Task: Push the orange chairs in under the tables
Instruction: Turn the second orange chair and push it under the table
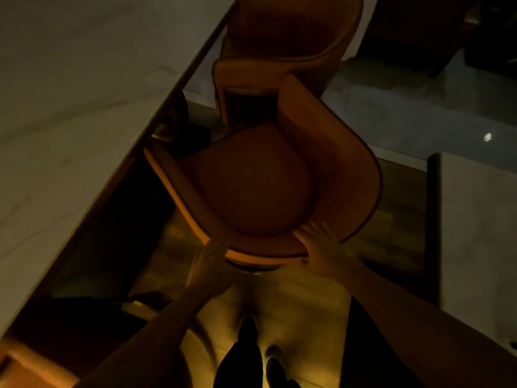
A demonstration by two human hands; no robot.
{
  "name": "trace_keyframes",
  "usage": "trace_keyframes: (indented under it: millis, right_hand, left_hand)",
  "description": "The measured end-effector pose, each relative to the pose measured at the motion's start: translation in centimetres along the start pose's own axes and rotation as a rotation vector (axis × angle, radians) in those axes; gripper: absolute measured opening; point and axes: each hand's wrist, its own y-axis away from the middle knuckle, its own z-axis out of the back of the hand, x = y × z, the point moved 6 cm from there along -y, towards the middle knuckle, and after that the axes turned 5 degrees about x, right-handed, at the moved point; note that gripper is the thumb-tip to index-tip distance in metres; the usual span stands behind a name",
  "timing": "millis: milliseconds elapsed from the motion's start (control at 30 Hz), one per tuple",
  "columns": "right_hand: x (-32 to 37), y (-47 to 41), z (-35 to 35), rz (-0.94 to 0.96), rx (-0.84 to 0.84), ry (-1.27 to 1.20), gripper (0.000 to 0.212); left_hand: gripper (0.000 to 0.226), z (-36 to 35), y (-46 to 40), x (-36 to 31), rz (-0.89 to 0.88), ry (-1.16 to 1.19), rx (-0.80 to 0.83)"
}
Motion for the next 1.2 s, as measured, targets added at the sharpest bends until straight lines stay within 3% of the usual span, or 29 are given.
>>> trace_keyframes:
  millis: [67,167,233,333,467,600,900,1133,1200]
  right_hand:
    - [-0.1,-1.6,-0.8,0.006,0.070,0.059,0.078]
    - [0.3,-3.4,-1.4,0.009,0.100,0.154,0.084]
    - [0.3,-4.3,-1.6,0.012,0.108,0.184,0.085]
    - [0.0,-5.0,-2.0,0.055,0.172,0.196,0.090]
    - [-0.5,-5.3,-2.1,0.092,0.177,0.211,0.096]
    - [-0.3,-5.0,-1.8,0.124,0.122,0.182,0.093]
    - [-0.7,-5.4,-1.9,0.142,0.104,0.152,0.088]
    - [0.0,-3.2,-1.0,0.081,0.055,0.120,0.069]
    - [-0.4,-1.5,-2.1,0.085,0.102,0.122,0.074]
  left_hand:
    - [0.091,0.1,-3.0,1.6,-0.092,-0.163,0.045]
    - [0.097,-0.4,-5.7,3.4,-0.132,-0.405,0.268]
    - [0.113,-1.1,-7.0,4.8,-0.187,-0.520,0.349]
    - [0.132,-1.8,-8.6,6.0,-0.263,-0.590,0.405]
    - [0.136,-1.9,-9.6,6.5,-0.356,-0.594,0.416]
    - [0.132,-2.2,-11.6,5.7,-0.283,-0.580,0.483]
    - [0.088,-1.7,-12.5,3.9,-0.220,-0.591,0.315]
    - [0.073,-2.4,-10.7,3.4,-0.142,-0.461,0.268]
    - [0.071,-4.2,-8.7,2.5,-0.120,-0.407,0.250]
